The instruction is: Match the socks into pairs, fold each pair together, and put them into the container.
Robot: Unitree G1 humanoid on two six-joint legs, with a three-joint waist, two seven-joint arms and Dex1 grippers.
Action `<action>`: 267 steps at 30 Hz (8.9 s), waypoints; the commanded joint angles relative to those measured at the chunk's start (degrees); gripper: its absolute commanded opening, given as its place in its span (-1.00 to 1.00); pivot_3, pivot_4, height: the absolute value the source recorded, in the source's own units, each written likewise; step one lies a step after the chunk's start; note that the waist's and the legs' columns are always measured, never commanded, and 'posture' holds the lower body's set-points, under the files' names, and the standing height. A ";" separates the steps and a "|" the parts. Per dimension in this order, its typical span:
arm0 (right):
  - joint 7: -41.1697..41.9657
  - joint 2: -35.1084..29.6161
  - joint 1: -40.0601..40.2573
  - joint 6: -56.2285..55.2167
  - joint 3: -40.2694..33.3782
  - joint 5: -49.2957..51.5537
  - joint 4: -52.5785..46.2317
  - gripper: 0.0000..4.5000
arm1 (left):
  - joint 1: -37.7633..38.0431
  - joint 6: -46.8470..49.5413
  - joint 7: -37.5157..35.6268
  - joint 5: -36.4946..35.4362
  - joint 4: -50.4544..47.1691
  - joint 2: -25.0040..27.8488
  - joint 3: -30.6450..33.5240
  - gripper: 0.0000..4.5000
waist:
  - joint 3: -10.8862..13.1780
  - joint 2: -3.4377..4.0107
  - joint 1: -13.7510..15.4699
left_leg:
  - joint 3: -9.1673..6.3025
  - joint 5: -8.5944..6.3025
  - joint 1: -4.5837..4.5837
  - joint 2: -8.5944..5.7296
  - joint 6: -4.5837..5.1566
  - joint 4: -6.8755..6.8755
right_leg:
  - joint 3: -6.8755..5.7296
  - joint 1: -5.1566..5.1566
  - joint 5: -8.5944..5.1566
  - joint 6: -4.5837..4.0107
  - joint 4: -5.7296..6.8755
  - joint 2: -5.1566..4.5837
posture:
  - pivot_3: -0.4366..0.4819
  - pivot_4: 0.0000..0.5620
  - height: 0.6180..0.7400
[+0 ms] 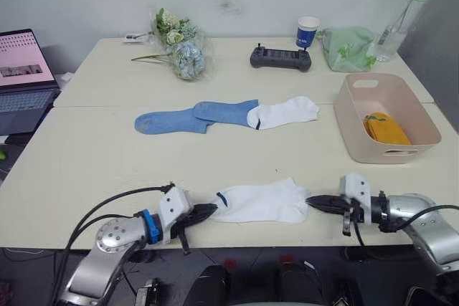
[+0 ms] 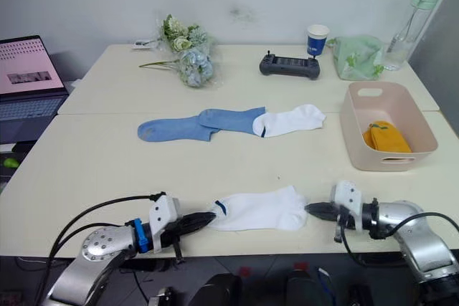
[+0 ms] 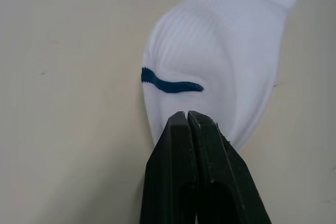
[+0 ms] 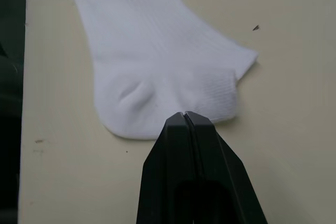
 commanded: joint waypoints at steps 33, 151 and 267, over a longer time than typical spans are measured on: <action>-24.84 25.52 -38.98 -4.36 10.48 -23.37 33.25 1.00 | -15.68 16.16 10.33 -8.79 -6.06 -2.61 9.00 0.99 | 0.00 0.01 -0.68 | 0.08 0.12 -0.05 0.01 -0.22 -0.02 | 0.06 -0.20 0.01 -0.02 0.05 0.06 | -0.05 -0.47 1.00; -1.36 -2.12 -13.33 19.33 5.84 -1.68 -9.96 0.07 | -51.94 -51.04 1.12 31.04 64.13 -8.04 -16.59 -0.99 | 0.07 -0.13 -1.23 | 0.01 0.15 -0.55 -0.04 -0.26 0.16 | -0.11 -0.63 0.04 0.01 0.22 0.02 | -0.05 -0.47 1.00; -6.52 21.96 -36.32 26.32 11.81 -3.87 4.36 0.37 | -17.01 47.09 -2.94 -34.49 -12.80 9.76 5.72 0.40 | 0.01 -0.02 -1.48 | 0.05 0.16 -0.53 -0.03 -0.30 0.09 | 0.10 -0.72 0.05 -0.04 0.17 0.00 | -0.05 -0.47 1.00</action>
